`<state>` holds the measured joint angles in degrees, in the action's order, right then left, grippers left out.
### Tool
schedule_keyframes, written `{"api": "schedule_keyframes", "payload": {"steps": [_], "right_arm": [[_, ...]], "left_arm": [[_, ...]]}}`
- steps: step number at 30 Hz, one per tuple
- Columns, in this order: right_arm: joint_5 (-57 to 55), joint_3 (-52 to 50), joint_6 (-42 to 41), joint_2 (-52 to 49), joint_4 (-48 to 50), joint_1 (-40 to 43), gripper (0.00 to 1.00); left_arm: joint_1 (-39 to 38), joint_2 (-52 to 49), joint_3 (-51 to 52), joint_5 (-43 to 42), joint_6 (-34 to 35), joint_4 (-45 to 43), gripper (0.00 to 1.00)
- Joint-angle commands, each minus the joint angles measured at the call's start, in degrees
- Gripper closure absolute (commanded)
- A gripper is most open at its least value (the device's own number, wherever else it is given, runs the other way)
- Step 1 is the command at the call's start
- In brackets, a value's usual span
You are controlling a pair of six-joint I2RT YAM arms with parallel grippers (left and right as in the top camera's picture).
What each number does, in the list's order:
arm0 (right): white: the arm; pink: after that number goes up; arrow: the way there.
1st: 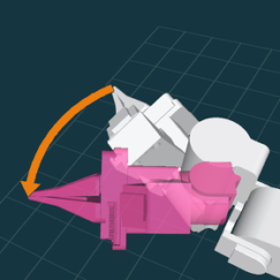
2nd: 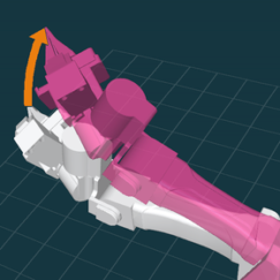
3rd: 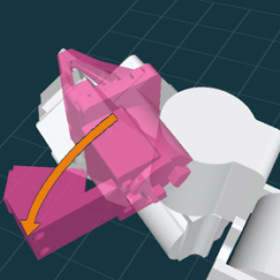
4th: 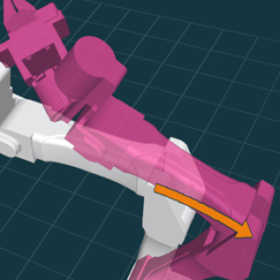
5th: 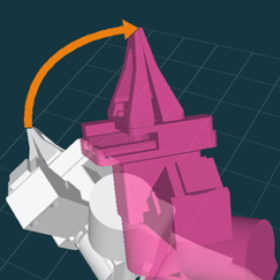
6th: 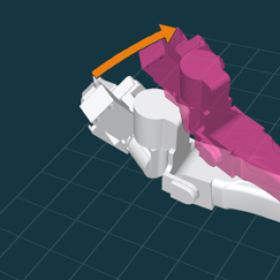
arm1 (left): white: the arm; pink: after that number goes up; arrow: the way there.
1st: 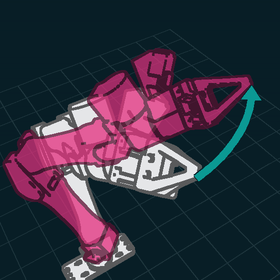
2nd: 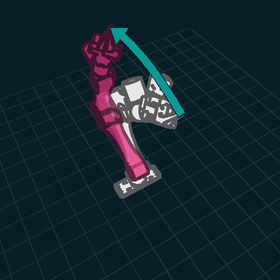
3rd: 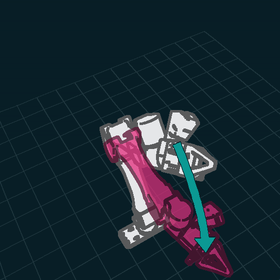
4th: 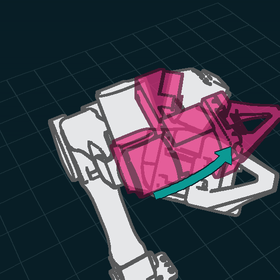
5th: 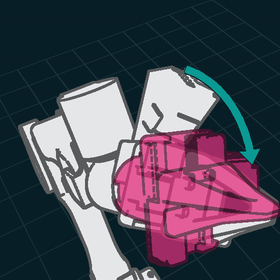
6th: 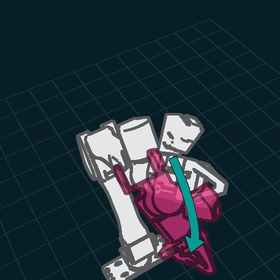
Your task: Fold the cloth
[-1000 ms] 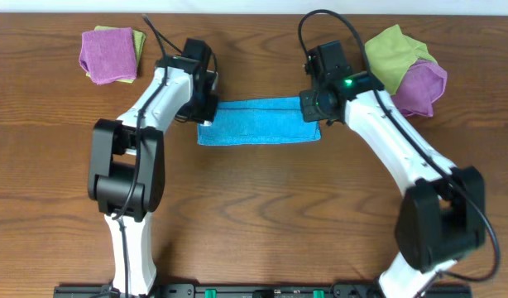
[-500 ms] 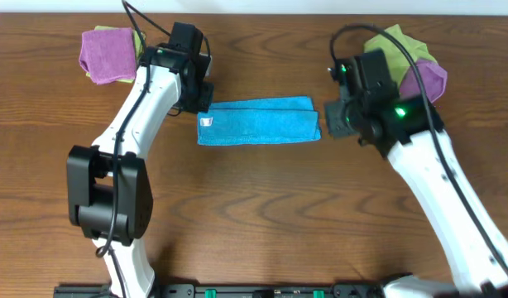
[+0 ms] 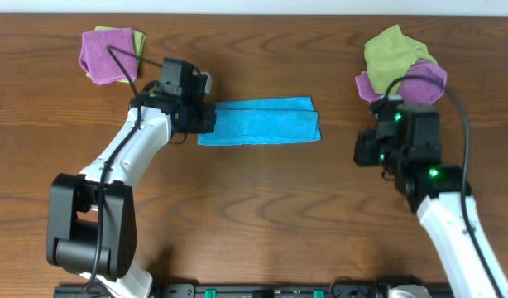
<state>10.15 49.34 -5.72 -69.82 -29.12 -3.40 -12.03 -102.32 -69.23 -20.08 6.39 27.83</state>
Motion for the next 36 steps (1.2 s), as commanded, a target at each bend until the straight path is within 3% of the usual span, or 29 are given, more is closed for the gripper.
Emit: {"api": "schedule_keyframes", "payload": {"steps": [1,7,14,15,16,18,19,22,26,30,36], "right_arm": [[13.6,0.1,0.6,-6.1,2.6,2.3,0.99],[25.3,3.7,-2.1,-20.9,10.4,2.2,0.99],[29.7,15.1,-4.1,-31.9,10.3,2.3,0.99],[31.8,17.2,-4.4,-34.0,10.1,2.3,0.96],[33.2,19.1,-5.4,-35.8,10.1,2.3,0.83],[35.5,21.9,-6.5,-38.4,10.1,2.3,0.67],[37.1,23.6,-6.7,-39.8,10.0,2.3,0.43],[38.3,25.4,-6.7,-41.2,10.1,2.4,0.33],[39.4,25.4,-5.4,-41.2,9.3,3.7,0.29],[44.0,25.4,-4.5,-42.4,8.0,6.5,0.30],[46.7,25.4,-4.5,-45.3,8.3,7.3,0.29]], "left_arm": [[-0.2,-1.6,0.5,-4.5,5.5,-0.8,0.94],[-0.4,-2.6,0.6,0.7,11.0,0.7,0.94],[-0.3,-3.6,3.5,3.1,13.6,-3.7,0.94],[-0.3,-4.1,3.9,2.1,13.6,-4.6,0.94],[-0.3,-4.8,4.0,1.1,13.8,-5.0,0.95],[-0.3,-5.7,4.0,1.0,14.6,-5.2,0.94],[-0.2,-5.9,4.0,0.7,14.6,-5.5,0.94],[-0.1,-5.9,4.0,1.7,14.6,-5.7,0.94],[0.6,-6.1,4.0,3.5,14.6,-7.1,0.94],[1.5,-6.1,3.9,-1.9,14.6,-10.3,0.94],[1.7,-6.3,3.9,1.0,14.4,-10.7,0.94]]}}
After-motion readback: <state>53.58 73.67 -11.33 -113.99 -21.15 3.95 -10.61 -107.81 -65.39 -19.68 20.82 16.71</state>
